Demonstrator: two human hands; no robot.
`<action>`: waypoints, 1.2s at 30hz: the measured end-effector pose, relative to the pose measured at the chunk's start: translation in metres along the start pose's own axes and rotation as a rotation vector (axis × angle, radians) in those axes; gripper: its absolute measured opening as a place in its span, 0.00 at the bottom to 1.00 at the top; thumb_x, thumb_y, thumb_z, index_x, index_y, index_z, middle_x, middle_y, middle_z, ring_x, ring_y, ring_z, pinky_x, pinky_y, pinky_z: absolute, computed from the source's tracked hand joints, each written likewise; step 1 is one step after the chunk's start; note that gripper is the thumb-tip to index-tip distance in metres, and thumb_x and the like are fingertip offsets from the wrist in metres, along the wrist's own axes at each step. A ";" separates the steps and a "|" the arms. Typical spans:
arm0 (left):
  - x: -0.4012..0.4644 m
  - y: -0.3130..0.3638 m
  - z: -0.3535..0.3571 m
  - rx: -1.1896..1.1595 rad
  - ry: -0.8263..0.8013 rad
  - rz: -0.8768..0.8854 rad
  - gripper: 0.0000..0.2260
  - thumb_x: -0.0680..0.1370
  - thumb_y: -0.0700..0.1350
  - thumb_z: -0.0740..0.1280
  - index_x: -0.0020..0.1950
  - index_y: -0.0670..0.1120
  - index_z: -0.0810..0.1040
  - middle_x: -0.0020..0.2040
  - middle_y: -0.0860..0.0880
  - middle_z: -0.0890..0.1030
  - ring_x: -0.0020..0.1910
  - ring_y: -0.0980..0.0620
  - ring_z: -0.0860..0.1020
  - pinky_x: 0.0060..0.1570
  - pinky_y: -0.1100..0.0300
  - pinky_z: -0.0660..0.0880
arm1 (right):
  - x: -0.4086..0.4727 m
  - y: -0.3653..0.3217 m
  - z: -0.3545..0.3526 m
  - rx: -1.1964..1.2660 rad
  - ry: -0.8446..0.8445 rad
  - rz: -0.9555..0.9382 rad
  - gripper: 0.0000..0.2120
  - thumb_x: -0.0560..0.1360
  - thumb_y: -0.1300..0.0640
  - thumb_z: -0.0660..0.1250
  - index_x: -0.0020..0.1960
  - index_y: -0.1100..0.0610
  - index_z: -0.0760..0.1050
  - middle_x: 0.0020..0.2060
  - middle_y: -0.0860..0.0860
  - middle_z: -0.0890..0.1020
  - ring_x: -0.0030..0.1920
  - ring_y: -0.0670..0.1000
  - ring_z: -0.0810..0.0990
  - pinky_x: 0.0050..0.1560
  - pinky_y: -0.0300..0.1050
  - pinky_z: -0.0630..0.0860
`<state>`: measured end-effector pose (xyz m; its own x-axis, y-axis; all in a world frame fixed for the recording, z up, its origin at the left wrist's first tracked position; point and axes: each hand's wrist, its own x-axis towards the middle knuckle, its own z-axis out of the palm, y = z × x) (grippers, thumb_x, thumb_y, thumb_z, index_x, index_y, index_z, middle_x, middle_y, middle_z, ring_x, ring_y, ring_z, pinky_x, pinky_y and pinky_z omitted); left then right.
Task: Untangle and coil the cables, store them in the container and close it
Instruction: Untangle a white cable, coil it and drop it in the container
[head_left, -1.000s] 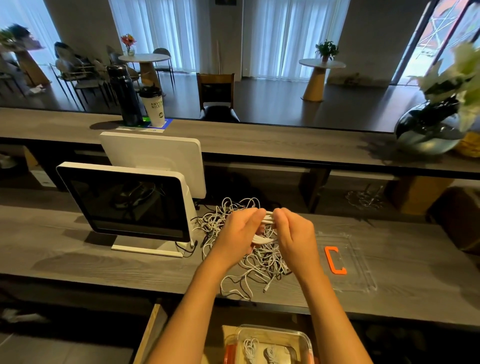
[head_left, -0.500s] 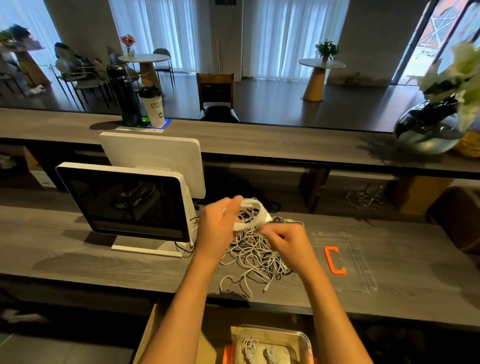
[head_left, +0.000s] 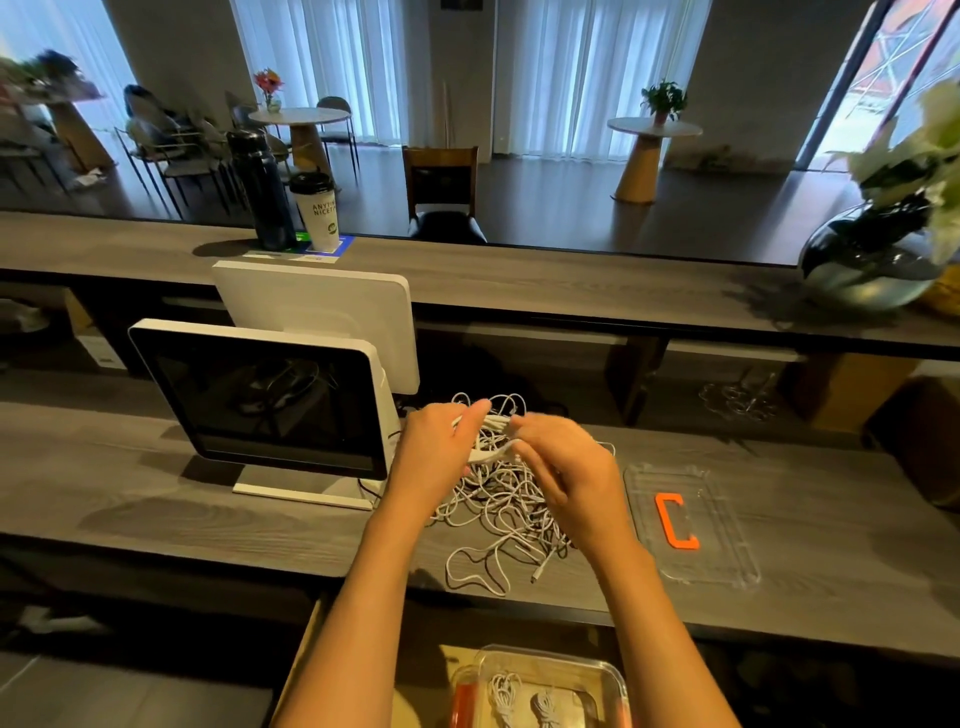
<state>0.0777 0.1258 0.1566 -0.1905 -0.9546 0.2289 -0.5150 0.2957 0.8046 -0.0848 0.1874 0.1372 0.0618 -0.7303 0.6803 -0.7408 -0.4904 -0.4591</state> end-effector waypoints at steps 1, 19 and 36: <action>-0.001 0.003 -0.002 0.019 -0.040 0.019 0.22 0.83 0.53 0.60 0.31 0.44 0.69 0.27 0.48 0.70 0.24 0.57 0.75 0.30 0.56 0.78 | -0.001 0.000 -0.002 0.060 0.013 0.057 0.13 0.81 0.49 0.63 0.51 0.53 0.84 0.47 0.44 0.85 0.49 0.40 0.82 0.49 0.36 0.78; -0.024 0.025 0.003 -0.547 -0.083 -0.012 0.18 0.81 0.55 0.59 0.38 0.45 0.76 0.24 0.53 0.69 0.21 0.57 0.66 0.19 0.65 0.61 | 0.013 -0.014 0.000 0.752 -0.049 0.681 0.13 0.78 0.62 0.67 0.36 0.59 0.83 0.21 0.51 0.73 0.23 0.45 0.66 0.27 0.38 0.62; -0.003 -0.007 -0.012 0.258 -0.086 -0.182 0.25 0.83 0.52 0.61 0.27 0.45 0.65 0.27 0.47 0.68 0.31 0.46 0.69 0.36 0.54 0.61 | 0.014 -0.028 -0.016 -0.096 -0.589 0.137 0.12 0.83 0.49 0.58 0.50 0.52 0.78 0.32 0.46 0.80 0.34 0.46 0.78 0.41 0.45 0.77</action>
<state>0.0921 0.1265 0.1565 -0.1404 -0.9894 0.0380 -0.7396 0.1303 0.6603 -0.0736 0.1989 0.1686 0.3005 -0.9374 0.1762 -0.8237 -0.3482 -0.4476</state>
